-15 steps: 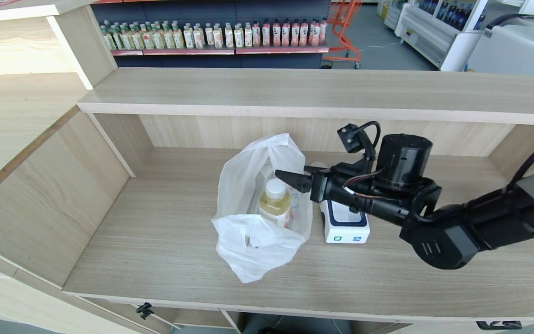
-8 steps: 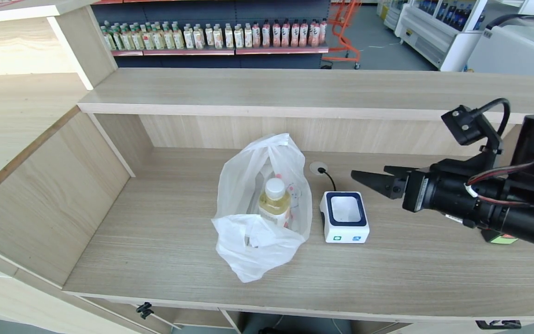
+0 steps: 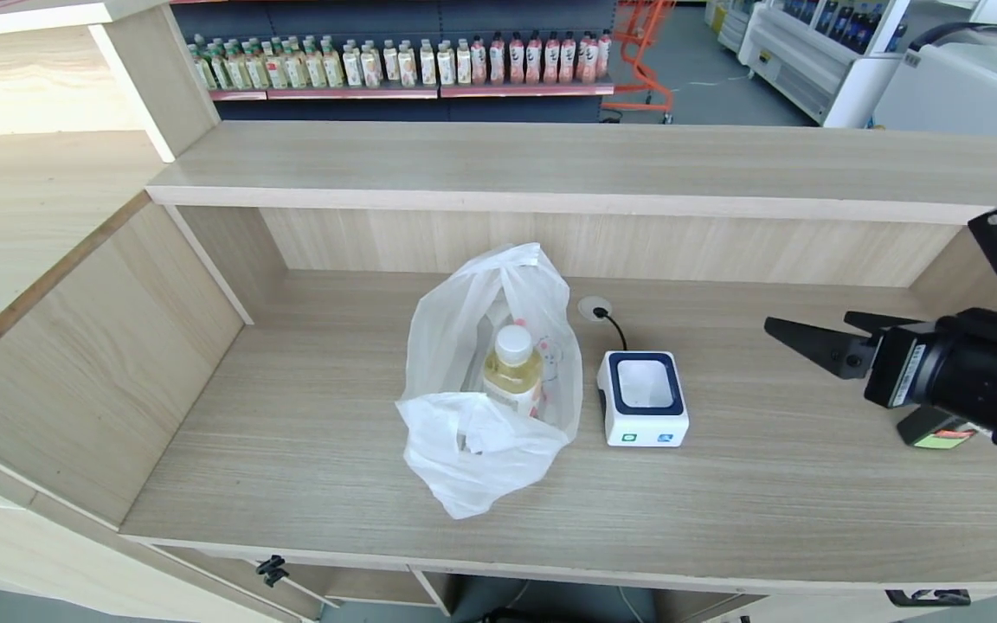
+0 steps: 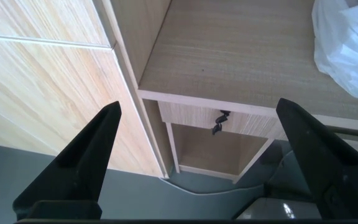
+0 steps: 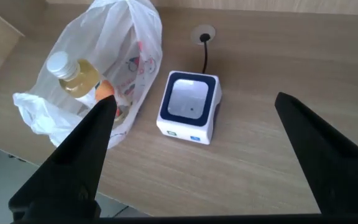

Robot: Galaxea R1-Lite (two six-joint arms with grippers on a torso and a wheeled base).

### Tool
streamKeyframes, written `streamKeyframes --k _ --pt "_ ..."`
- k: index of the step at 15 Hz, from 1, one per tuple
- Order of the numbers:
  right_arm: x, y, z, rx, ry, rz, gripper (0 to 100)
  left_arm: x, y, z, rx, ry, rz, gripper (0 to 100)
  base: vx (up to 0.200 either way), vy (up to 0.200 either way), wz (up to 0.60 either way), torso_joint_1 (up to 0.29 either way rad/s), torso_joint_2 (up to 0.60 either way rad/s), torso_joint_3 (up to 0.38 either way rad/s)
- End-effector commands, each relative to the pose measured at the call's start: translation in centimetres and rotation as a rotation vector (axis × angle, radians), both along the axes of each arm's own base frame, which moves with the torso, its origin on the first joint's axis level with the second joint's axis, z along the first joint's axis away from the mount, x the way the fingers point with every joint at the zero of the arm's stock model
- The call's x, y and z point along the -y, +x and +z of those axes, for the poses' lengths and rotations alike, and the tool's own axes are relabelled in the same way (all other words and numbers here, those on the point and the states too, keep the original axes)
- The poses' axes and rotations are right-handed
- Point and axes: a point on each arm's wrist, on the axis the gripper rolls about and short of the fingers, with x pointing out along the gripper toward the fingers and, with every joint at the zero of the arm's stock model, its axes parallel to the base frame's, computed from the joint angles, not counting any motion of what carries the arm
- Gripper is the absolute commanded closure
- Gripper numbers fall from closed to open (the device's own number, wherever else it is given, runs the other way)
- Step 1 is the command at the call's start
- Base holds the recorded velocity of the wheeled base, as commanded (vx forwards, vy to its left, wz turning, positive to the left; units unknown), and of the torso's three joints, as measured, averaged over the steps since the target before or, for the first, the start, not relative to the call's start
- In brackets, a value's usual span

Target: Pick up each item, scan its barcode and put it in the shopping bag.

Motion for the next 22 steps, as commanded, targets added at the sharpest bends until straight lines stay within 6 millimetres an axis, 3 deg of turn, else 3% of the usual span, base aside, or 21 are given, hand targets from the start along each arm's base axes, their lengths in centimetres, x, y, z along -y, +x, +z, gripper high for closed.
streamKeyframes --k 1,6,7,8,11,17,22 --pt "0.3 -0.7 0.0 0.011 0.002 -0.013 0 0.0 0.0 0.0 0.001 -0.001 0.001 0 -0.2 0.0 0.0 0.007 0.01 0.002" --pt "0.8 -1.3 -1.0 -0.031 -0.024 -0.095 0 0.0 0.0 0.0 -0.001 0.003 0.0 0 -0.04 0.0 0.0 -0.002 0.0 0.0" --pt "1.0 -1.3 -1.2 -0.051 -0.038 -0.123 0 0.0 0.0 0.0 -0.001 0.0 0.002 0 0.0 -0.2 0.0 0.022 0.02 0.002" --pt "2.4 -1.5 -1.7 -0.134 -0.115 -0.247 0 0.0 0.0 0.0 0.001 0.0 0.002 0 0.0 -0.2 0.0 0.007 0.0 0.002" --pt "3.3 -1.8 -1.9 -0.17 -0.131 -0.298 0 0.0 0.0 0.0 -0.001 0.0 0.002 0 0.0 -0.2 0.0 0.01 0.0 0.002" --pt "3.5 -1.8 -2.2 -0.185 -0.147 -0.311 0 0.0 0.0 0.0 0.0 0.001 0.002 0 0.0 -0.2 0.0 0.002 0.0 0.001" --pt "4.4 -2.3 -2.4 -0.213 -0.293 -0.318 0 0.0 0.0 0.0 0.0 0.001 0.002 0 0.0 -0.2 0.0 0.0 0.0 0.0"
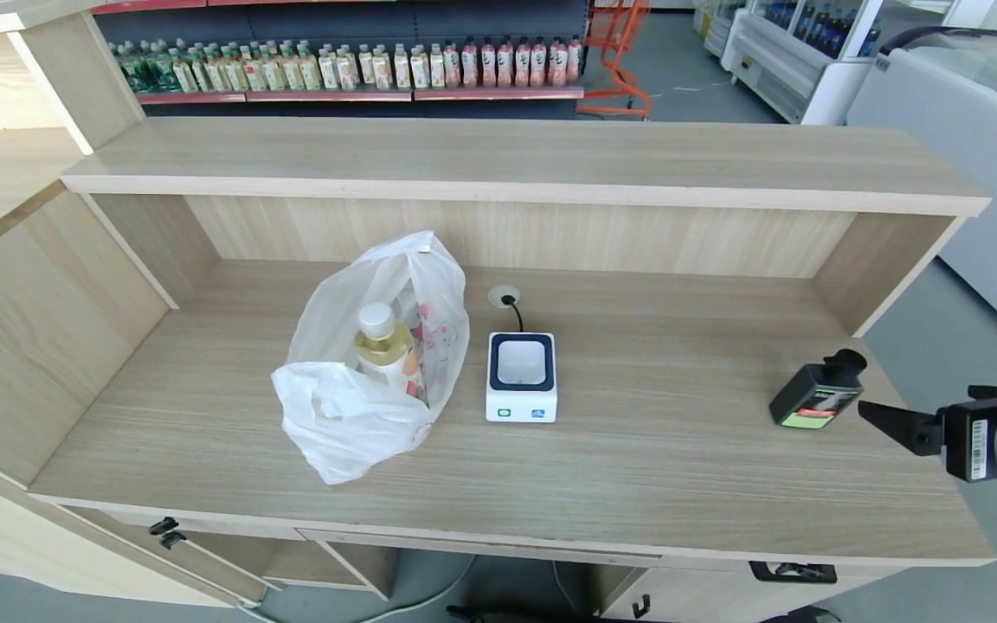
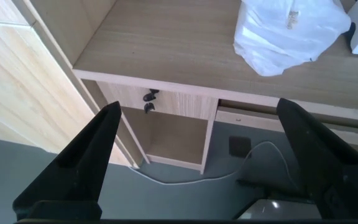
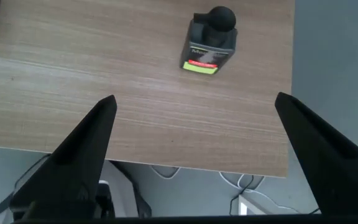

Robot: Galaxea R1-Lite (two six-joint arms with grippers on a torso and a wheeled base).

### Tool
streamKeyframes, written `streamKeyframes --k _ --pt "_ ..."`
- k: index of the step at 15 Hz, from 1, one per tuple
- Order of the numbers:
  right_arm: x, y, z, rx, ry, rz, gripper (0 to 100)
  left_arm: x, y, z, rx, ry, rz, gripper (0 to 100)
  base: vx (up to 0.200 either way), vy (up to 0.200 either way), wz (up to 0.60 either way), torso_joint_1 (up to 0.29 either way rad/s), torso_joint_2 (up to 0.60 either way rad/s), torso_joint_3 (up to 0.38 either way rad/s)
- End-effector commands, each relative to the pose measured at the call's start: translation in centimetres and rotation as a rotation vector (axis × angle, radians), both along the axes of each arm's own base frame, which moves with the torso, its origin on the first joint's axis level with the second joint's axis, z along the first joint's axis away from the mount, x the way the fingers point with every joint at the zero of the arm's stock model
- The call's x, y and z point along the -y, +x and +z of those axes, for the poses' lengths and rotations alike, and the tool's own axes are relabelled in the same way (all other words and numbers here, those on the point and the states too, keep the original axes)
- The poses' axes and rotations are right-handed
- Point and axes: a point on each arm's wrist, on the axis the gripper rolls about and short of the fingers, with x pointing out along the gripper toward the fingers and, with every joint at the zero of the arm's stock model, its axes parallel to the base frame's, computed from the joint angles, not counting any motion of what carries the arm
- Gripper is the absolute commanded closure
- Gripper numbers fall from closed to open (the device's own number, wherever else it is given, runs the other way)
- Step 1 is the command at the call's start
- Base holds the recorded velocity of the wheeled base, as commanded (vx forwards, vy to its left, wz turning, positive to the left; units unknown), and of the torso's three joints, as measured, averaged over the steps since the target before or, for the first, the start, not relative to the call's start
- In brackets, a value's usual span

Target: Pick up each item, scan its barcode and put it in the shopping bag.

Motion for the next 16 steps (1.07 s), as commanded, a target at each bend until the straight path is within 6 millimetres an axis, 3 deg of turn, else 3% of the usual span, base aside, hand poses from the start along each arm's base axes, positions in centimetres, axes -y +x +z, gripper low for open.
streamKeyframes --k 1,5,8,12,16 --pt "0.1 -0.1 -0.1 -0.016 -0.012 -0.011 0 0.0 0.0 0.0 0.0 0.0 0.0 0 0.0 -0.2 0.0 0.002 0.0 0.002" --pt "0.7 -1.1 -0.7 -0.097 -0.118 -0.057 0 0.0 0.0 0.0 0.0 0.003 0.0 0 0.0 -0.2 0.0 0.004 0.01 0.002" --pt "1.6 -0.6 -1.2 -0.162 -0.225 -0.073 0 0.0 0.0 0.0 0.0 0.002 0.0 0 0.0 0.0 0.0 0.0 0.0 0.0" --pt "1.9 2.5 -2.1 -0.25 -0.278 -0.053 0 0.0 0.0 0.0 0.0 0.003 0.0 0 0.0 0.0 0.0 0.0 0.0 0.0" --pt "2.1 7.4 -2.7 -0.301 -0.331 -0.014 0 0.0 0.0 0.0 0.0 0.003 0.0 0 0.0 0.0 0.0 0.0 0.0 0.0"
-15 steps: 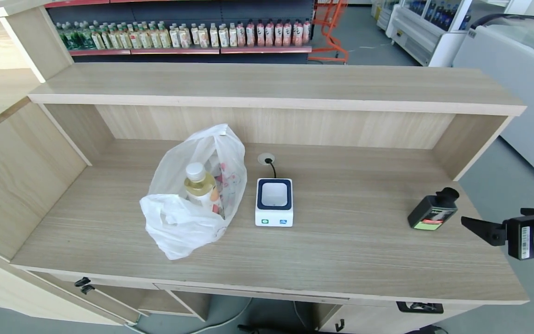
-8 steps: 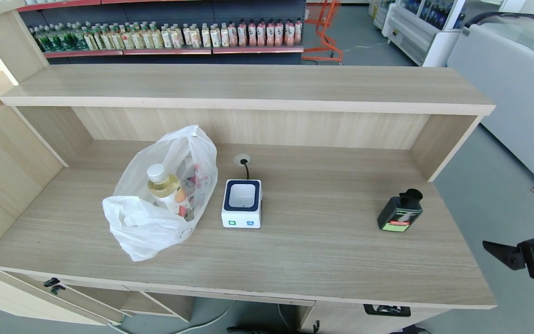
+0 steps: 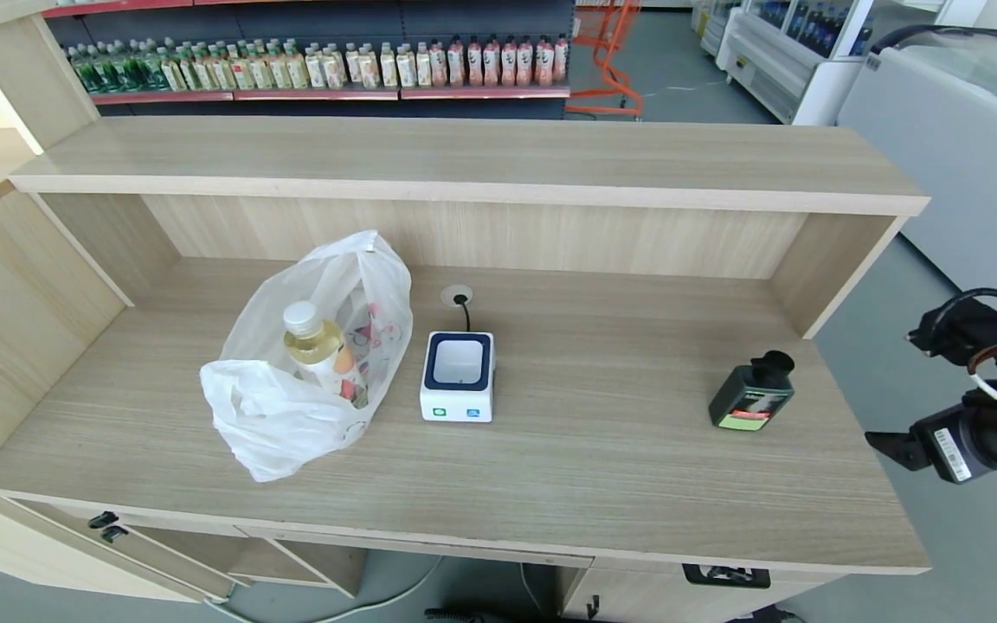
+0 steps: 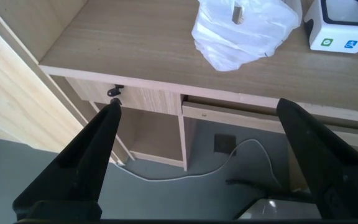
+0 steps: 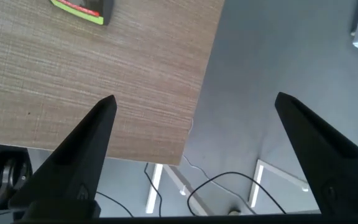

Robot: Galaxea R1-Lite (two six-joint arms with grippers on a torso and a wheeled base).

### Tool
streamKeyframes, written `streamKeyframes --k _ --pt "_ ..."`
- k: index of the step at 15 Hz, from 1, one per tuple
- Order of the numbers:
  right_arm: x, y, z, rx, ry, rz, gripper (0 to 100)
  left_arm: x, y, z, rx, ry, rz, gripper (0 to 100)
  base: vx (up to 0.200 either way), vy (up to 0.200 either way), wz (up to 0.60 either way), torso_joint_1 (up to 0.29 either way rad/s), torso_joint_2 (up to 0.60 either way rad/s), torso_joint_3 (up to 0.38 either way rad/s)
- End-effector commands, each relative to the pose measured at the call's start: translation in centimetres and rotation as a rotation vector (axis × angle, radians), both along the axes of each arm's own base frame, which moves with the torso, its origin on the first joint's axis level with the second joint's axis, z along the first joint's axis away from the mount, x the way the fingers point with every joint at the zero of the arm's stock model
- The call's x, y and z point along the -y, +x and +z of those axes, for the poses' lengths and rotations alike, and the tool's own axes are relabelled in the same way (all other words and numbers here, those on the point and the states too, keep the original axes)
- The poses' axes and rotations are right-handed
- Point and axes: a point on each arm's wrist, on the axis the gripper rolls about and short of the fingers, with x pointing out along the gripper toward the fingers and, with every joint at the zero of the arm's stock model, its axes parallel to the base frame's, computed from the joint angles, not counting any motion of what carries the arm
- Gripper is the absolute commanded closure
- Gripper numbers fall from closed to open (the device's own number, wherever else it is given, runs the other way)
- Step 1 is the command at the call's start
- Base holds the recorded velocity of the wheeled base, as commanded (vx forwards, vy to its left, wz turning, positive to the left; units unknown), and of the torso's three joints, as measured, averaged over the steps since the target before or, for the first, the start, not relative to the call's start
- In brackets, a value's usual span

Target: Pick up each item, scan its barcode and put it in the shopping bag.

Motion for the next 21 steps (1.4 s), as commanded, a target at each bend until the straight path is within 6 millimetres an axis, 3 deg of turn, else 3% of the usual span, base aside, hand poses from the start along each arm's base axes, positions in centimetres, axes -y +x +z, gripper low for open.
streamKeyframes --k 1,7,11,16,21 --pt "0.0 3.8 -1.1 -0.056 -0.002 0.012 0 0.0 0.0 0.0 0.0 0.0 0.0 0 0.0 0.0 0.0 0.0 0.0 0.0" --pt "-1.5 7.5 -3.3 -0.119 0.049 0.146 0 0.0 0.0 0.0 0.0 0.0 0.0 0 0.0 0.0 0.0 0.0 0.0 0.0" --pt "-1.8 10.1 -5.0 -0.048 -0.004 0.297 0 0.0 0.0 0.0 0.0 0.0 0.0 0 0.0 0.0 0.0 0.0 0.0 0.0" --pt "-3.5 11.4 -6.7 -0.068 0.012 0.363 0 0.0 0.0 0.0 0.0 0.0 0.0 0 0.0 0.0 0.0 0.0 0.0 0.0" --pt "-4.5 13.2 -6.9 -0.04 0.033 0.42 0 0.0 0.0 0.0 0.0 0.0 0.0 0 0.0 0.0 0.0 0.0 0.0 0.0"
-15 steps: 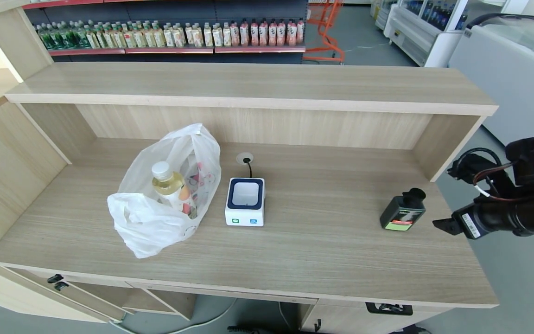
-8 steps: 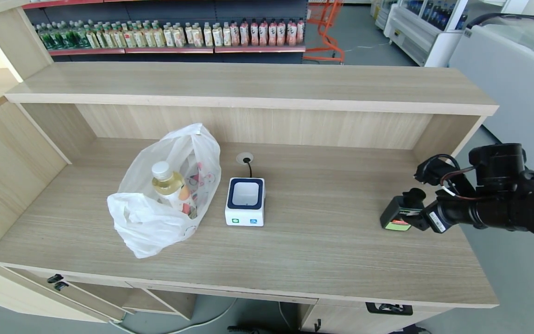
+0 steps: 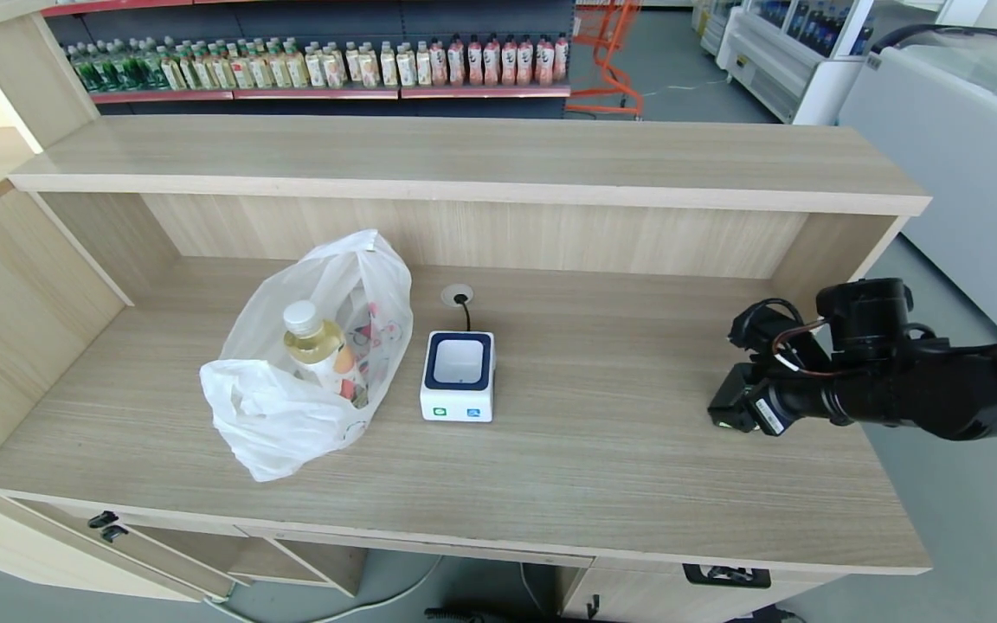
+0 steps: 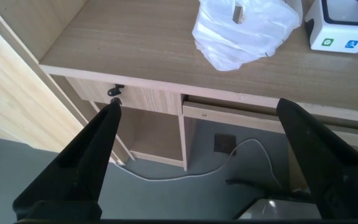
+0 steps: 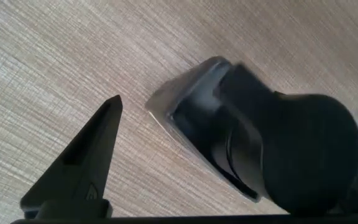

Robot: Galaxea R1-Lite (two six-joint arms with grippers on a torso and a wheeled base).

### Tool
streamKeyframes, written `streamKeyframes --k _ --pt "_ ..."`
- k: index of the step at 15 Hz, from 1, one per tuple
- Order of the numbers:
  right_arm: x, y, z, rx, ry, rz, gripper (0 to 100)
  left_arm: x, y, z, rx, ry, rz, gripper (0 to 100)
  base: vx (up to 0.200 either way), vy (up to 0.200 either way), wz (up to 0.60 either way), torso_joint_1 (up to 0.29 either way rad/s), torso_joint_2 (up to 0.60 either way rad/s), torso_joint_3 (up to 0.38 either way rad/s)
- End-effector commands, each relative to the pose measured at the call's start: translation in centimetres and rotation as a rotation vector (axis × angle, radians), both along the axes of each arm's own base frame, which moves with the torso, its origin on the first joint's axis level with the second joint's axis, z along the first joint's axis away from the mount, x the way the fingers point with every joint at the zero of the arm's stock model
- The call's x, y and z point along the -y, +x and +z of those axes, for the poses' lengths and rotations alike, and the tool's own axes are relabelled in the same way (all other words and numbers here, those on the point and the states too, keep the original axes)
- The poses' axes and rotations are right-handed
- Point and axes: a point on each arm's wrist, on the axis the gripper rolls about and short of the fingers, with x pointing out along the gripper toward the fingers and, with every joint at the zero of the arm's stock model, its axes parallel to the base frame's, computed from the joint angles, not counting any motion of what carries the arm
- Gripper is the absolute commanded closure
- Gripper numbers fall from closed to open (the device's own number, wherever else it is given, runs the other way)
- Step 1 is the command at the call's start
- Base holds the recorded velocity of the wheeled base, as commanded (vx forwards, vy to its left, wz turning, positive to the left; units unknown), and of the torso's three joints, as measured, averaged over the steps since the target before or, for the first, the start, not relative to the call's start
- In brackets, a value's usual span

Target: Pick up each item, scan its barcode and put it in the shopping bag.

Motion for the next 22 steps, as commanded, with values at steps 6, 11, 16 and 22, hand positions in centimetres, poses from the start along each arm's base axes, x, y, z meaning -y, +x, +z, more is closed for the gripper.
streamKeyframes --k 6,11,16,22 --pt "-0.8 1.0 -0.7 0.033 0.031 0.053 100 0.0 0.0 0.0 0.0 0.0 0.001 0 0.0 0.0 0.0 0.0 0.0 0.0" --pt "0.1 -5.1 5.4 0.252 -0.031 0.173 100 0.0 0.0 0.0 0.0 0.0 0.001 0 0.0 0.0 0.0 0.0 0.0 0.0" --pt "1.7 -10.7 5.4 0.761 -0.548 0.649 100 0.0 0.0 0.0 0.0 0.0 0.001 0 0.0 0.0 0.0 0.0 0.0 0.0" --pt "-2.1 -13.3 2.4 1.062 -0.78 1.403 100 0.0 0.0 0.0 0.0 0.0 0.001 0 0.0 0.0 0.0 0.0 0.0 0.0"
